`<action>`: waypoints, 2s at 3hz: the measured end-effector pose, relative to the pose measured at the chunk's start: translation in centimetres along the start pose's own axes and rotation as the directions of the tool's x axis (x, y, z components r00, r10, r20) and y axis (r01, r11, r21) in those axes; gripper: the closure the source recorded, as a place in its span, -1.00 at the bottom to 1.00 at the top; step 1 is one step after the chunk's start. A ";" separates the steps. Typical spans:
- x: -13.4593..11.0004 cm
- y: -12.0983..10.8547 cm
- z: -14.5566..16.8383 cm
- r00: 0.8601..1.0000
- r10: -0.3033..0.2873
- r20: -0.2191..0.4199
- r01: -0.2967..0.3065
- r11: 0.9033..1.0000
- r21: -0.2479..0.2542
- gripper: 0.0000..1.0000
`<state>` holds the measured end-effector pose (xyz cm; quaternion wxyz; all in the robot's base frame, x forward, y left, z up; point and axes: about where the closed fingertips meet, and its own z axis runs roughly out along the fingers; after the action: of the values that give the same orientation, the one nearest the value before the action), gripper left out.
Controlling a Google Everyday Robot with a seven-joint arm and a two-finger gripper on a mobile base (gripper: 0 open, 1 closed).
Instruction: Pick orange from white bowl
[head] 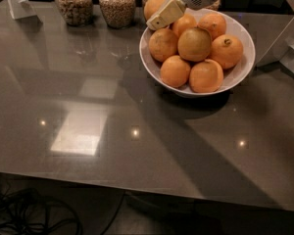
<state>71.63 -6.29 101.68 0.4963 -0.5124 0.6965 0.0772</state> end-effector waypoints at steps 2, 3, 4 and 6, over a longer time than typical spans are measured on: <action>0.8 0.5 2.2 0.999 0.015 -0.041 -0.016 0.999 -0.046 -0.62; 1.3 0.5 2.9 0.998 0.022 -0.053 -0.025 0.998 -0.057 -0.26; 1.3 0.5 2.9 0.998 0.023 -0.053 -0.026 0.998 -0.057 0.20; 1.9 0.2 2.1 0.999 0.026 -0.038 -0.027 0.999 -0.032 1.00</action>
Offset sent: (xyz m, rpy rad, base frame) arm 0.0143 0.0112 -0.0281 -0.0337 0.0882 0.0102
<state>72.79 -6.12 99.16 0.4736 -0.5125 0.7112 0.0851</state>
